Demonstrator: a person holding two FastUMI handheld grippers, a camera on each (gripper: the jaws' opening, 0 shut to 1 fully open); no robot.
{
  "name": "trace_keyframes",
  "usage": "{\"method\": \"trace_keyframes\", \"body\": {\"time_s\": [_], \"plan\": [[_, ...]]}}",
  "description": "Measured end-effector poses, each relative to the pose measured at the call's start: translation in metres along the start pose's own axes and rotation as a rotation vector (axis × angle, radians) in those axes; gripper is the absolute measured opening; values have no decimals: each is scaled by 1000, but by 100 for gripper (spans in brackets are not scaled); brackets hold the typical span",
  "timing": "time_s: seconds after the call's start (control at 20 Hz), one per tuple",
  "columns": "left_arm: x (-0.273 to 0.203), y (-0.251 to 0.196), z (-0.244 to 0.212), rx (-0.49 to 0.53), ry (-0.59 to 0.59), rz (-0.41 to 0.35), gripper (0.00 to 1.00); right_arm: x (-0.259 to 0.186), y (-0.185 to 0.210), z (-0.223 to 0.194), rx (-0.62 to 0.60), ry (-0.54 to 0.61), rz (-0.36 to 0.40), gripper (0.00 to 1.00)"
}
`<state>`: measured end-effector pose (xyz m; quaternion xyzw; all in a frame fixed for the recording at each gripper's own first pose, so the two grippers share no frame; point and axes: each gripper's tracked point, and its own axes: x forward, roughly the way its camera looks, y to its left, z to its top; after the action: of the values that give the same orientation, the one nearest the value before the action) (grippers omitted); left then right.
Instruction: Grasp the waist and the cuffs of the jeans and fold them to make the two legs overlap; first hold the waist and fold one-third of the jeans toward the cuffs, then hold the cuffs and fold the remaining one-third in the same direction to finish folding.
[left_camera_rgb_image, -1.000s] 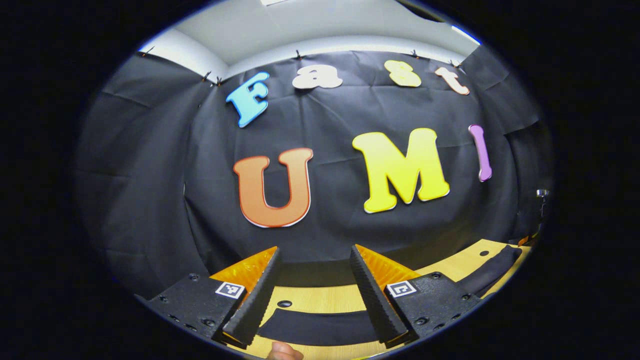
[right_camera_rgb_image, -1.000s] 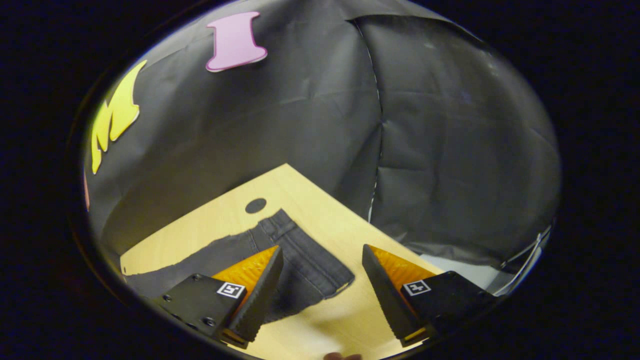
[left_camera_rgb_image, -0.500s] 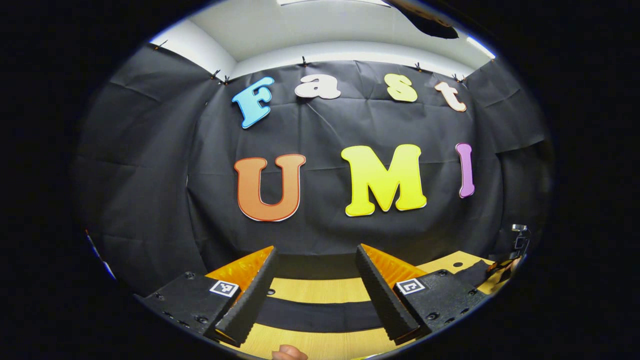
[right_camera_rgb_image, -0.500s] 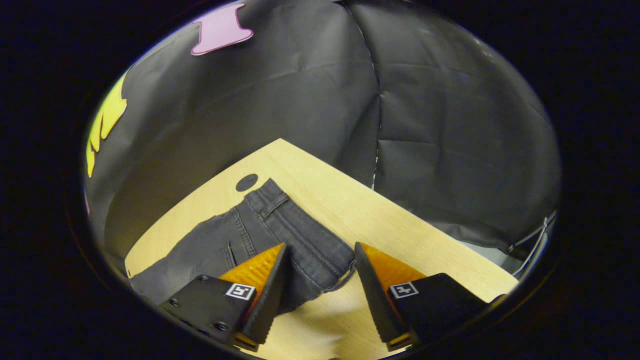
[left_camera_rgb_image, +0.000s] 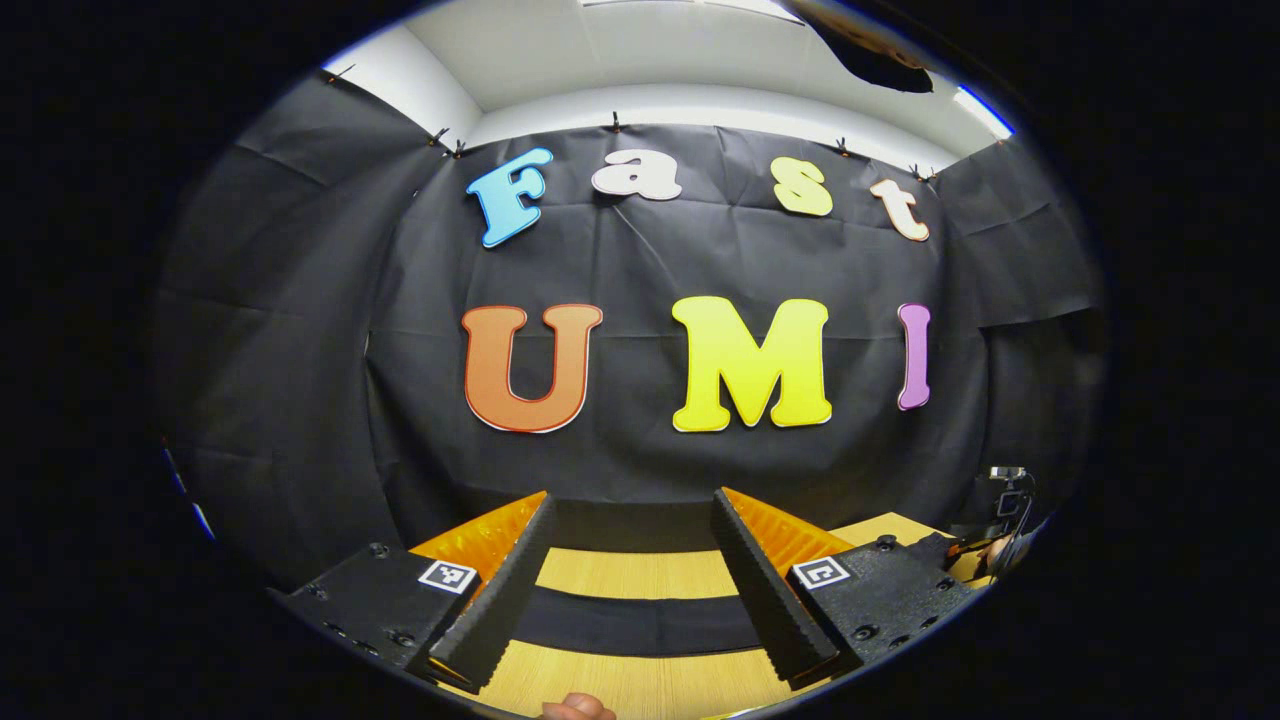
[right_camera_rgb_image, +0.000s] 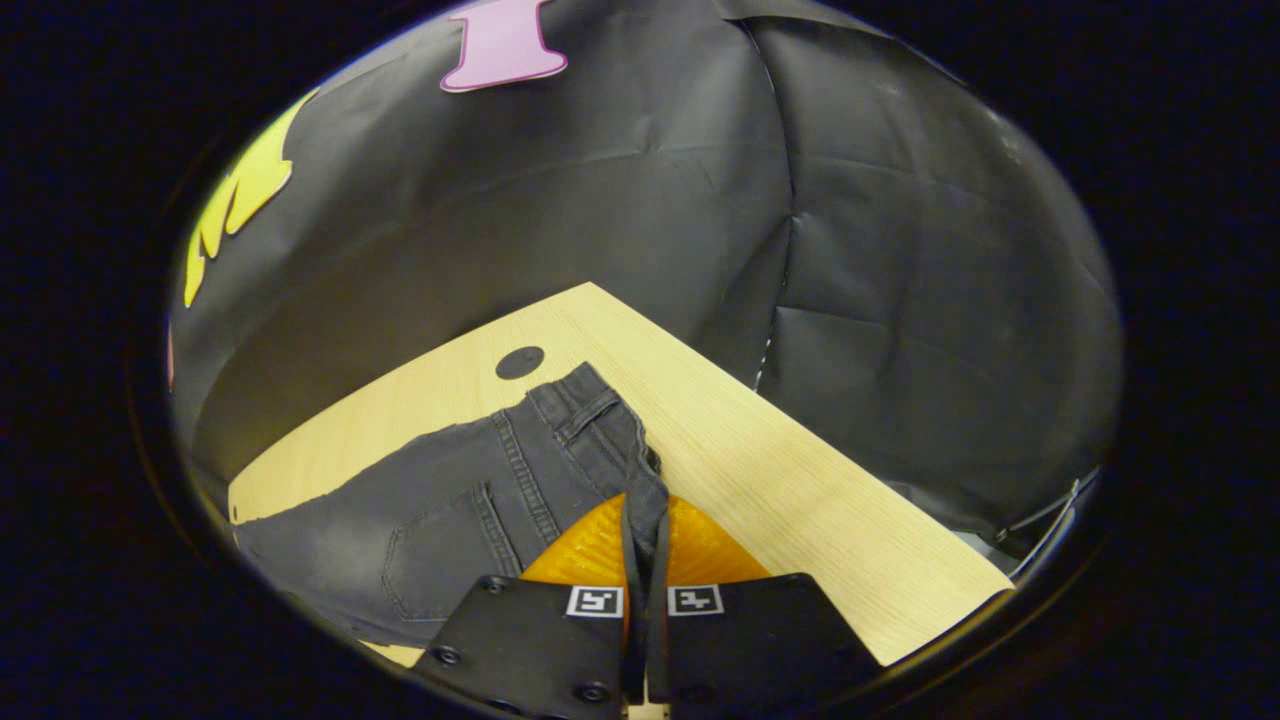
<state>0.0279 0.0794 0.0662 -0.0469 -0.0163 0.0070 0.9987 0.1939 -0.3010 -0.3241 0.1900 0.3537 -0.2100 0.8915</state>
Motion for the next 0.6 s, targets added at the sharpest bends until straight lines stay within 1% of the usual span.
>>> {"method": "trace_keyframes", "body": {"time_s": [0.1, 0.2, 0.25, 0.3, 0.35, 0.5, 0.55, 0.6], "plan": [[-2, 9, 2, 3, 2, 12, 99, -8, 3, 8, -11, -26, 0, 2], [-4, 17, 3, -7, 5, 24, 98, -32, 16, 30, -56, -100, 13, 2], [-4, 22, 4, -15, 7, 32, 98, -48, 30, 45, -82, -147, 31, 1], [-4, 25, 4, -24, 8, 36, 94, -63, 39, 56, -97, -185, 55, 1], [-4, 28, 5, -32, 10, 38, 99, -82, 54, 69, -110, -228, 90, 0], [-4, 31, -1, -29, 26, 32, 99, -136, 100, 80, -159, -301, 214, 2], [-4, 32, -1, -27, 28, 29, 94, -160, 118, 77, -176, -320, 264, 1], [-5, 31, 0, -25, 29, 25, 94, -178, 144, 73, -186, -336, 311, 0]]}}
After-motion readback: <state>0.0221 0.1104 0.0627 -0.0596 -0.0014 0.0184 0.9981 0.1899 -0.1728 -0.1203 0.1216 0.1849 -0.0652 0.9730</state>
